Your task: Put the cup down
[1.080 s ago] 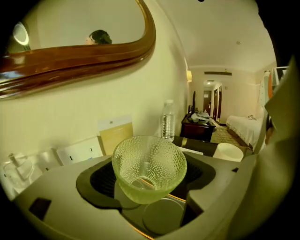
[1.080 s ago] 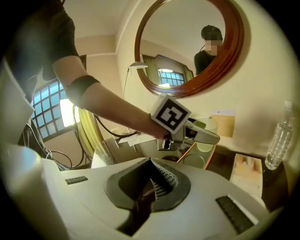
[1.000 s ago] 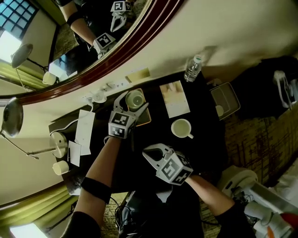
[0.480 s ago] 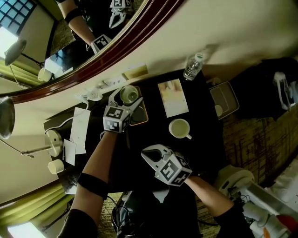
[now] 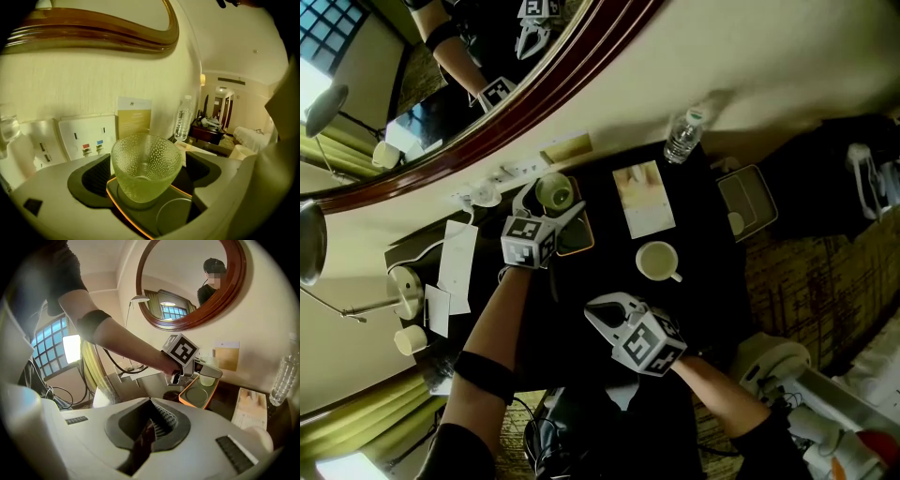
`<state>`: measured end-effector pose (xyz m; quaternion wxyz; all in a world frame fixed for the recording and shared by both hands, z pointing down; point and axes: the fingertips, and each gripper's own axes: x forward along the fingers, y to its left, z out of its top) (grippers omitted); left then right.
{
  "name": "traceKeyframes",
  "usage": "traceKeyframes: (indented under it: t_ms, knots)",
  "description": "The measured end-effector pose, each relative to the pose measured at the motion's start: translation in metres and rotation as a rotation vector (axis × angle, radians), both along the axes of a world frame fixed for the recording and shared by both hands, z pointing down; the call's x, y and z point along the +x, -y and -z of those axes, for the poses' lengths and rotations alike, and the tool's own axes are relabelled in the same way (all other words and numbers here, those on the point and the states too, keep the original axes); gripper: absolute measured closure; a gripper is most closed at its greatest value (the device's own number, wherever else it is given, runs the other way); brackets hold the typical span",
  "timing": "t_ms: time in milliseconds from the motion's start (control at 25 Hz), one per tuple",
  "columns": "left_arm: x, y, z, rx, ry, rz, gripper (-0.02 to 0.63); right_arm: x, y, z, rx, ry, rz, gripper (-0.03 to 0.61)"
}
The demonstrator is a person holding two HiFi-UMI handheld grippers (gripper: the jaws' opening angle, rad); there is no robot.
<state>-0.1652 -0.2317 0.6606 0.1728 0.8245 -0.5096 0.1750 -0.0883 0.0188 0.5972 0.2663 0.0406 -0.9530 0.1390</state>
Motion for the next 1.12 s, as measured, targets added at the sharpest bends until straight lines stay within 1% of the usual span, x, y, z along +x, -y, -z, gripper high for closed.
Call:
traceKeyframes:
  t_ms: [80,320,440,520,640,680,760,920,960,1120]
  knots:
    - [0.000,-0.002,0.004,0.001,-0.004,0.003,0.092,0.002,-0.002,-0.004,-0.003,-0.010,0.007,0.565]
    - [-0.004,-0.021,0.032,0.022,0.026,0.022,0.091,0.008,0.004,0.008,0.017,-0.007,-0.016,0.565]
    - [-0.003,-0.047,0.057,0.013,0.002,0.043,0.091,0.015,0.006,0.022,0.023,-0.031,-0.027,0.566]
    - [0.001,-0.067,0.082,0.012,-0.012,0.049,0.091,0.016,0.014,0.039,0.046,-0.027,-0.057,0.565]
    - [0.005,-0.096,0.107,0.020,-0.004,0.024,0.097,0.021,0.024,0.055,0.057,-0.017,-0.104,0.565]
    - [0.008,-0.105,0.116,0.021,-0.004,0.018,0.115,0.024,0.026,0.057,0.053,-0.017,-0.118,0.566]
    - [0.015,-0.121,0.138,0.030,-0.013,0.019,0.130,0.031,0.028,0.059,0.046,-0.022,-0.142,0.565]
    - [0.020,-0.155,0.156,0.051,-0.016,0.002,0.223,0.041,0.029,0.066,0.056,-0.038,-0.160,0.565]
    - [0.020,-0.163,0.162,0.056,-0.012,0.002,0.259,0.042,0.030,0.066,0.057,-0.041,-0.162,0.565]
    - [0.017,-0.188,0.174,0.069,-0.005,0.041,0.457,0.057,0.034,0.069,0.068,-0.061,-0.183,0.565]
